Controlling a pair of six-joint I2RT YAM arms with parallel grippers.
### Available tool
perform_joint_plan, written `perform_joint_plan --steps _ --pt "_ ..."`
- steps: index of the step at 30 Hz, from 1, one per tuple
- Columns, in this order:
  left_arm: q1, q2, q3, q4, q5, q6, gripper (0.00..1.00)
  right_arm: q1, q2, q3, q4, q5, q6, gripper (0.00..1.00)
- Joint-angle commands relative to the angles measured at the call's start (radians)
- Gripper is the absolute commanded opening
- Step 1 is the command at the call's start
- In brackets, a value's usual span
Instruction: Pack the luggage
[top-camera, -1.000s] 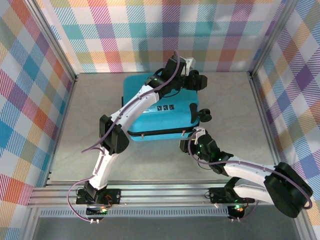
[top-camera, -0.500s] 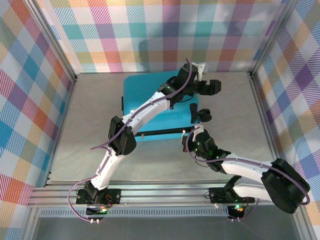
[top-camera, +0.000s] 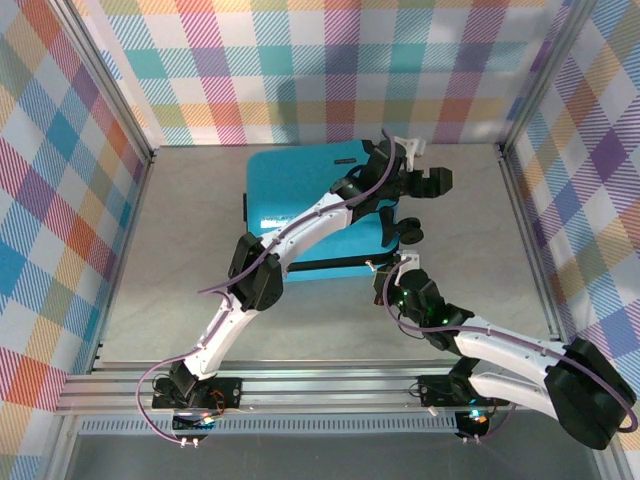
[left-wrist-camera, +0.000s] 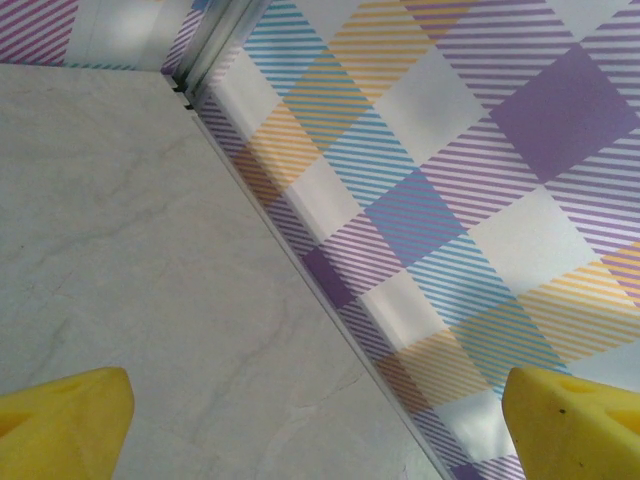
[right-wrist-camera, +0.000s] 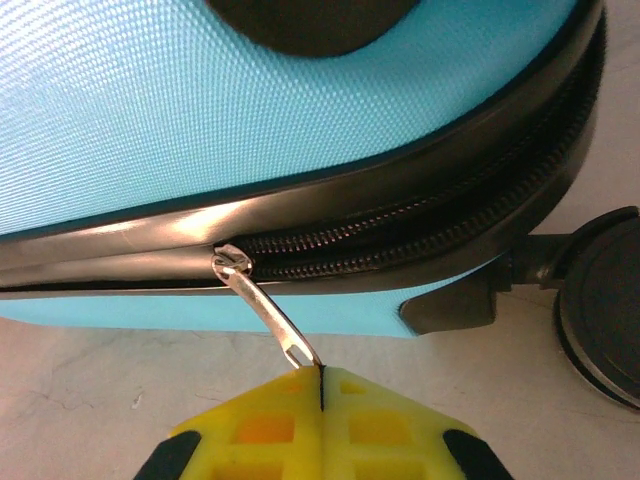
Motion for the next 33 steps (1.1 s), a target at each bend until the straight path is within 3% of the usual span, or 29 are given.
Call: perform_joint_plan --steps 1,7,11,17,26,29,30,32,33 --pt "-0.008 0.002 0.018 0.018 -0.001 -0.013 0.95 0.003 -0.009 -0.018 -0.032 0.043 -0.029 0.0" --pt "-0.007 0.001 0.015 0.009 0.006 -0.012 0.94 0.003 -0.01 -0.029 0.013 -0.048 -0.1 0.01" --pt "-0.007 -0.009 0.007 0.013 0.01 -0.008 0.94 0.005 0.006 -0.038 0.058 -0.077 -0.11 0.25" --pt "-0.007 -0.024 0.002 0.001 0.014 0.008 0.94 0.015 0.088 0.013 0.091 -0.102 -0.12 0.45" --pt "-0.008 -0.06 -0.046 0.01 0.015 0.018 0.94 0.013 0.207 0.107 0.128 -0.106 -0.121 0.48" --pt "-0.007 -0.068 -0.061 0.018 0.013 0.018 0.94 0.01 0.256 0.133 0.148 -0.099 -0.104 0.46" --pt "-0.007 -0.07 -0.064 0.018 0.014 0.017 0.94 0.008 0.268 0.139 0.156 -0.098 -0.098 0.38" --pt "-0.008 -0.069 -0.068 0.019 0.016 0.015 0.94 0.003 0.28 0.149 0.152 -0.083 -0.077 0.05" --pt "-0.008 -0.07 -0.07 0.019 0.016 0.016 0.94 0.001 0.281 0.153 0.134 -0.068 -0.065 0.0"
